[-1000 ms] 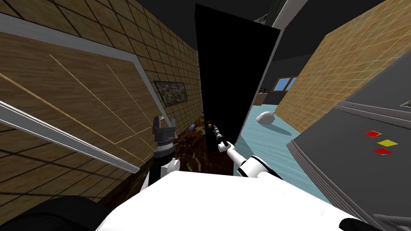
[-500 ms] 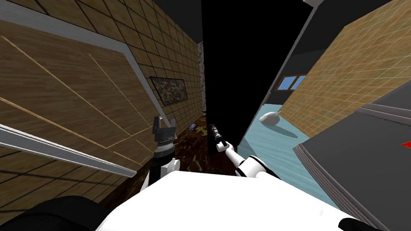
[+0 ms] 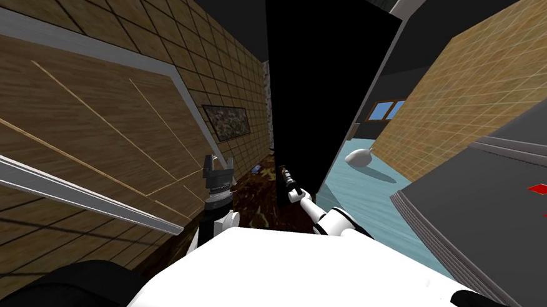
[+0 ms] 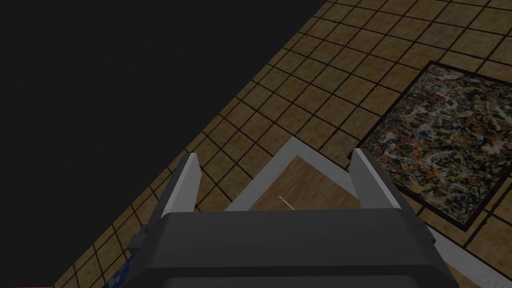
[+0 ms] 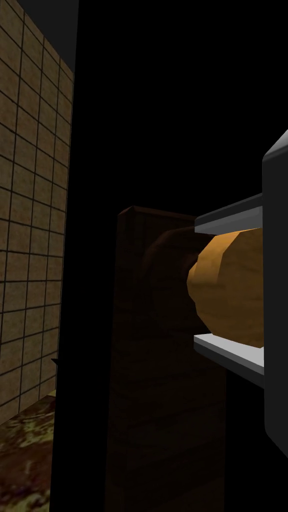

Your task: Push the door open

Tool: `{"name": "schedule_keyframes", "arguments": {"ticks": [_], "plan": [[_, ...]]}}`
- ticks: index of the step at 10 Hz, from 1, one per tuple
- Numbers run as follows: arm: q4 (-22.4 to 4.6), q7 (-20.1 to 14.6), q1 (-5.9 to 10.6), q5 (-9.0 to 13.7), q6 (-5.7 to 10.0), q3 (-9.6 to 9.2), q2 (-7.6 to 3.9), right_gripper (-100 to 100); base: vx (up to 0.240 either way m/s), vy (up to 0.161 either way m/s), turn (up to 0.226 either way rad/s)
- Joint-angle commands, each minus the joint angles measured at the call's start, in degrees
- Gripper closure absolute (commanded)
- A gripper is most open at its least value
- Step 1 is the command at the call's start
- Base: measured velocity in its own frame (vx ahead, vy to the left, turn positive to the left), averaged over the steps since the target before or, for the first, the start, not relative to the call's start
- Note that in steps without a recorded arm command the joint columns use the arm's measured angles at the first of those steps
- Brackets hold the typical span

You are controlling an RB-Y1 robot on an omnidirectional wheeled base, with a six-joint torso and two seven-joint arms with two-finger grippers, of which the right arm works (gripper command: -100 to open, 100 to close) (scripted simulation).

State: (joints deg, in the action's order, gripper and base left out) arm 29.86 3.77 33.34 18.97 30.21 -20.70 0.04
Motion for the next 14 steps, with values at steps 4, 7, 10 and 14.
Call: {"name": "schedule_keyframes", "arguments": {"ticks": [4,7,10,14], "plan": [[-0.28,0.61,0.08,0.78,0.22,1.79,-2.26,100,0.110,0.124,-0.043],[-0.37,0.81,0.11,1.05,0.29,2.41,-2.66,100,0.113,0.106,-0.023],[-0.56,1.24,0.16,1.59,0.45,3.66,-3.02,100,0.107,0.127,-0.059],[-0.82,1.80,0.24,2.32,0.65,5.33,-2.51,100,0.121,0.129,-0.058]]}}
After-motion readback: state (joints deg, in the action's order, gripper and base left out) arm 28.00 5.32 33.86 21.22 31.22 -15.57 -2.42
